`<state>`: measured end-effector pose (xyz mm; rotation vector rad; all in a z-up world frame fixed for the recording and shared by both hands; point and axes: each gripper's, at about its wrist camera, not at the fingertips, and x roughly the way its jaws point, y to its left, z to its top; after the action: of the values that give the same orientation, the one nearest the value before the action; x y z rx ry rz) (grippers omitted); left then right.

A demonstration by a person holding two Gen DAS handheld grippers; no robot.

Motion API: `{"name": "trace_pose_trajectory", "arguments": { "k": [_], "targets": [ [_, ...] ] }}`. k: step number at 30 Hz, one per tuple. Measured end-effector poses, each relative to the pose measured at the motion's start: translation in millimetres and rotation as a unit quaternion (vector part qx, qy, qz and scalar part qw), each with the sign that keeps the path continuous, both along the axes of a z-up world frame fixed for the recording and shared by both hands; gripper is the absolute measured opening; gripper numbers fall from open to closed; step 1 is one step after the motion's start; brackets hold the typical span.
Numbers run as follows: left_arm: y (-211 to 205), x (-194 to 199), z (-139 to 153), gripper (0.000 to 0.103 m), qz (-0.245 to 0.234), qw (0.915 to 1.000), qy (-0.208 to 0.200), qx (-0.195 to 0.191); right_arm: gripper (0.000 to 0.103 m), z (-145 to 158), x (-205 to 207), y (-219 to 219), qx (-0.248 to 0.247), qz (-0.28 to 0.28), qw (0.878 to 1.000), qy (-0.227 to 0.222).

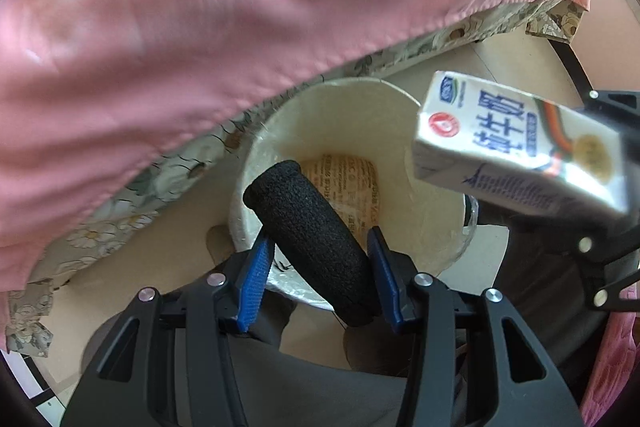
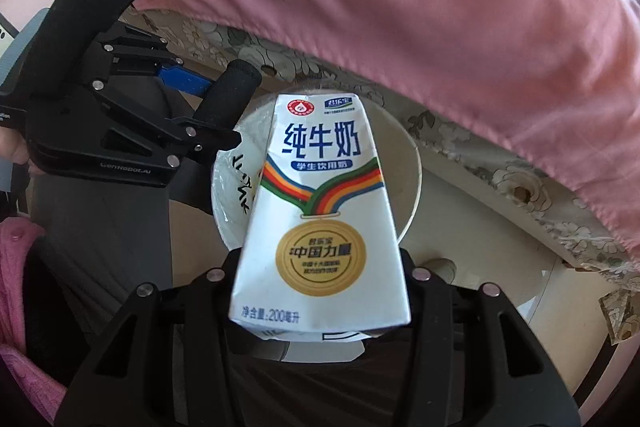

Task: Collect trash
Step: 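Carry the black tube and milk carton with both tools over the trash bin, then open left tool to drop the black tube while right tool drops the carton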

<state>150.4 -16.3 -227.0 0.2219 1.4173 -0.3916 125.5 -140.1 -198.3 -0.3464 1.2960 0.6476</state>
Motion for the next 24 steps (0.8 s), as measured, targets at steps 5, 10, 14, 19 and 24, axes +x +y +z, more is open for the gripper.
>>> {"name": "trace_pose_trajectory", "arguments": {
  "k": [5,10,14,19,24],
  "targets": [
    [-6.2,8.3,-34.8,0.050,0.009,0.9993,0.034,-0.009,0.049,-39.4,15.5,5.7,-0.011,-0.022,0.999,0.041],
    [-6.5,20.9,-65.4,0.050,0.024,0.9974,0.066,-0.014,0.049,-69.4,31.8,12.9,-0.017,-0.038,0.996,0.076],
    [-7.8,27.9,-87.2,0.050,0.031,0.9955,0.088,-0.012,0.049,-91.8,41.4,19.2,-0.038,-0.035,0.994,0.094],
    [-7.5,33.6,-109.2,0.051,0.032,0.9931,0.113,-0.009,0.049,-113.1,50.3,30.2,-0.061,-0.027,0.992,0.111],
    [-5.1,37.2,-124.5,0.052,0.038,0.9903,0.133,-0.009,0.049,-130.5,53.1,40.8,-0.086,-0.017,0.989,0.118]
  ]
}}
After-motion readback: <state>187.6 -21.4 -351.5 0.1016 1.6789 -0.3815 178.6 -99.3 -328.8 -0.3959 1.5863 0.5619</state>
